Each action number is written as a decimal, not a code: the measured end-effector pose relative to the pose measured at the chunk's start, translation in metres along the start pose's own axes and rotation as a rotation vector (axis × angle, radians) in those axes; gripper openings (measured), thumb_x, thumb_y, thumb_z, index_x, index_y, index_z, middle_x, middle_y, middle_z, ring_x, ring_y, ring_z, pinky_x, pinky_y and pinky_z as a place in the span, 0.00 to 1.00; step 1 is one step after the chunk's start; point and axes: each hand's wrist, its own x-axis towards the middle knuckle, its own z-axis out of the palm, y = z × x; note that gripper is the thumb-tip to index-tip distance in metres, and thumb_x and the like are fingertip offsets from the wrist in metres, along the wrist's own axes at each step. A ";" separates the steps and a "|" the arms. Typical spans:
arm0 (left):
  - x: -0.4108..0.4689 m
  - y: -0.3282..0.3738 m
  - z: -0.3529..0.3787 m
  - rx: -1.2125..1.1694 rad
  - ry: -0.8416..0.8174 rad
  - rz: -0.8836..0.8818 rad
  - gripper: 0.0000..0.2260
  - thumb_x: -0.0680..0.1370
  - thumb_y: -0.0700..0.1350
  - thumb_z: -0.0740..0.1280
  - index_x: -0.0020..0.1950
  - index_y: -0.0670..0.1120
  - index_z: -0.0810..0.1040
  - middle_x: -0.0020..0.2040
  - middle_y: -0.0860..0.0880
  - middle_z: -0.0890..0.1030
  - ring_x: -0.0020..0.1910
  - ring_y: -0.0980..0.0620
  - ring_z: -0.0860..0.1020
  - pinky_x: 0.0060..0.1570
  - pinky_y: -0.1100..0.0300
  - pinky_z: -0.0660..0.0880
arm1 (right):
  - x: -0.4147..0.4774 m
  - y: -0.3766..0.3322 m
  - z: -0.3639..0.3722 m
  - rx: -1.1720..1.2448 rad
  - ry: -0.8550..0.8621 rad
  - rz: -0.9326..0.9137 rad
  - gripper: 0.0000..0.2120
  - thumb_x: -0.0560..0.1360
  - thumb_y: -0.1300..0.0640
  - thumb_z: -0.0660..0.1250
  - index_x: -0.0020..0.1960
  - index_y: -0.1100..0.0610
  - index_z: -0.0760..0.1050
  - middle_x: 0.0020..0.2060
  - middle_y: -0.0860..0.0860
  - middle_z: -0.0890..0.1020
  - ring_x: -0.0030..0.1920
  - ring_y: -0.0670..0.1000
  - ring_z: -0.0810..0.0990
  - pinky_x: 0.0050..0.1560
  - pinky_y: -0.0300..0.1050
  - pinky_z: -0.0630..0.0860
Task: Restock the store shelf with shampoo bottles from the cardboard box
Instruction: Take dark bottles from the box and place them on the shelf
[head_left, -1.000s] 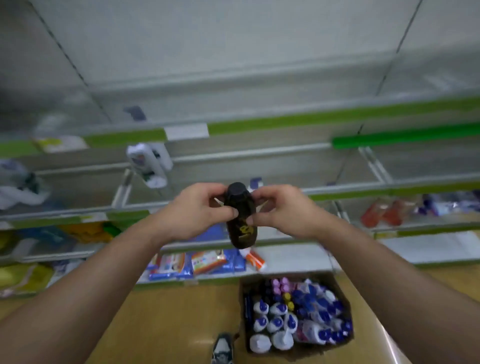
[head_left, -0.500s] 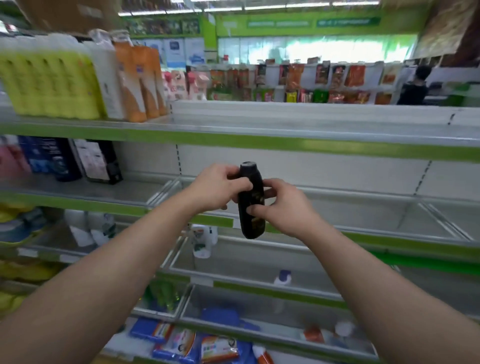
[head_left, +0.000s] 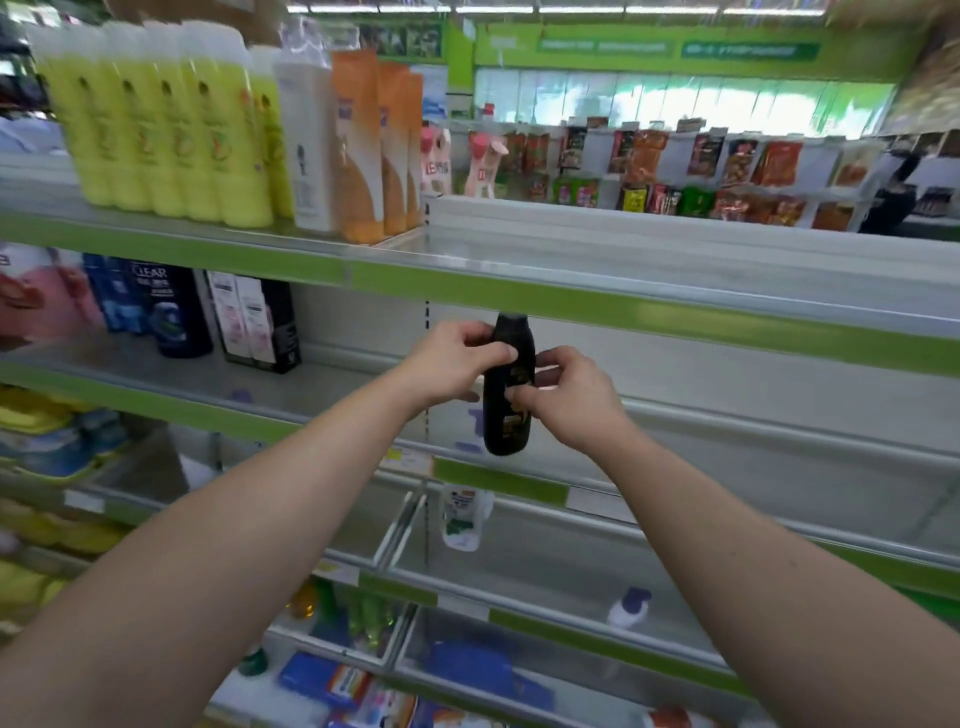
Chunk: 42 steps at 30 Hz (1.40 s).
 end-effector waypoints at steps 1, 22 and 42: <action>0.012 -0.009 -0.007 0.020 0.032 0.000 0.14 0.75 0.49 0.71 0.58 0.46 0.81 0.53 0.48 0.84 0.54 0.49 0.82 0.48 0.45 0.82 | 0.008 -0.006 0.013 -0.024 0.030 0.001 0.28 0.68 0.48 0.77 0.64 0.53 0.72 0.51 0.48 0.83 0.51 0.51 0.81 0.47 0.46 0.77; 0.179 -0.130 -0.108 0.235 -0.163 -0.190 0.21 0.79 0.60 0.64 0.65 0.48 0.79 0.66 0.50 0.77 0.67 0.53 0.72 0.62 0.64 0.64 | 0.170 -0.018 0.153 0.010 0.080 0.125 0.10 0.70 0.52 0.77 0.39 0.47 0.75 0.42 0.49 0.85 0.45 0.53 0.85 0.46 0.53 0.82; 0.220 -0.184 -0.080 0.041 0.079 0.106 0.21 0.70 0.50 0.75 0.60 0.43 0.81 0.61 0.46 0.81 0.58 0.56 0.76 0.62 0.66 0.68 | 0.206 -0.003 0.175 -0.214 0.218 0.159 0.14 0.75 0.47 0.70 0.46 0.58 0.83 0.43 0.54 0.86 0.47 0.56 0.84 0.52 0.55 0.80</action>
